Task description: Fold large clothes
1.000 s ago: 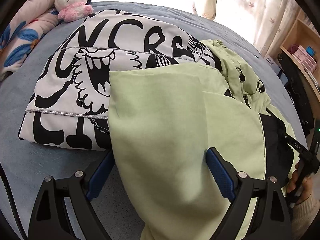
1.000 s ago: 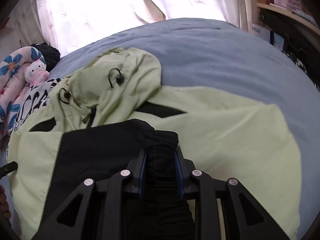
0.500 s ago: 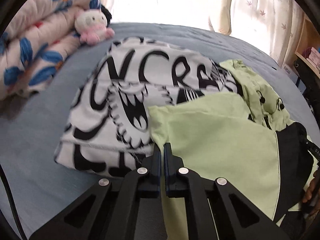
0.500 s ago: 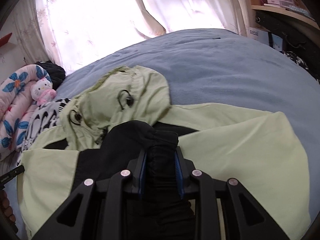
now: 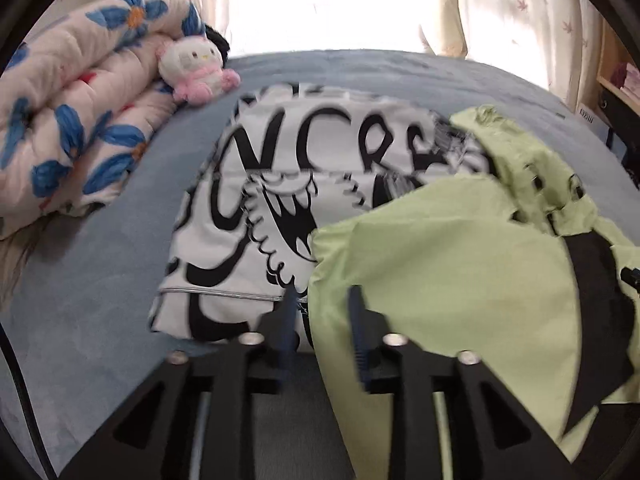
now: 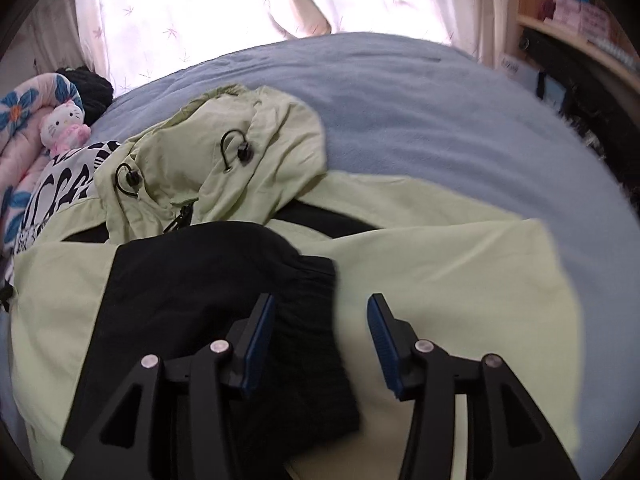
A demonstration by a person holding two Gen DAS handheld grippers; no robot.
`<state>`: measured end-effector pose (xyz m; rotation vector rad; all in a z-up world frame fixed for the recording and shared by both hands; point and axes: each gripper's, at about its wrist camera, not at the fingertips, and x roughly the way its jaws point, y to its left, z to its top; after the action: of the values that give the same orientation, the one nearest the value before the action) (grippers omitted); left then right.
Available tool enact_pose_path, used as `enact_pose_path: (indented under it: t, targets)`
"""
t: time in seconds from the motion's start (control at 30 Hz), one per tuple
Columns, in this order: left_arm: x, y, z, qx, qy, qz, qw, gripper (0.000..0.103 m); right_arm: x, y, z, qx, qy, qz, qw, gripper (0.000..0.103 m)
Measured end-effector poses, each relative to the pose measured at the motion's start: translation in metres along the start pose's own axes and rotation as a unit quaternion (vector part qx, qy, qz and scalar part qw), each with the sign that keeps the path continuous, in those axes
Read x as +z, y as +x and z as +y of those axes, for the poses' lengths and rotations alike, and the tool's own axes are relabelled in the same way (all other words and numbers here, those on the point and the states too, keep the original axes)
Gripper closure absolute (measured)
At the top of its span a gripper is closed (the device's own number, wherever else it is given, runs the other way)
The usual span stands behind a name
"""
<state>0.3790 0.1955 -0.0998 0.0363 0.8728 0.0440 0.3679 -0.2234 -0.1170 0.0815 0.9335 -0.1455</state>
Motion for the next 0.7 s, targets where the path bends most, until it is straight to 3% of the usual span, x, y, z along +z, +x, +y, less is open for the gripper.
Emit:
enact_pose_path:
  t: [0.07,0.13,0.23,0.37,0.47,0.53,0.67,0.7]
  targets:
    - [-0.001,-0.029,-0.008,-0.001,-0.002,-0.021,0.9998,0.048,-0.005,-0.020,0.002,-0.015,-0.009,-0.012,1.000,0.054]
    - [-0.007,-0.053,-0.022,-0.025,-0.006,-0.042,0.9988,0.041,-0.013,-0.038,0.009,0.015,-0.019,-0.022,0.999,0.054]
    - [-0.023,-0.074,-0.058,-0.071,-0.004,-0.050,0.9962,0.041,-0.026,-0.053,0.036,0.082,-0.032,-0.020,0.996,0.054]
    - [-0.057,-0.059,-0.104,-0.088,-0.020,-0.021,0.9957,0.042,-0.045,-0.050,0.076,0.143,-0.045,0.000,0.989,0.054]
    - [-0.076,-0.032,-0.123,-0.064,-0.010,0.018,0.9977,0.048,-0.059,-0.036,0.098,0.140,-0.069,0.019,0.988,0.054]
    - [-0.087,-0.015,-0.120,-0.024,0.004,0.027,0.9993,0.049,-0.065,-0.026,0.100,0.121,-0.083,0.031,0.989,0.054]
    - [-0.092,-0.004,-0.082,-0.007,-0.012,0.020,0.9997,0.049,-0.064,-0.018,0.055,0.040,-0.066,0.013,0.997,0.056]
    - [-0.090,0.000,-0.075,0.001,-0.016,0.020,0.9997,0.049,-0.061,-0.015,0.037,0.036,-0.050,0.014,0.998,0.058]
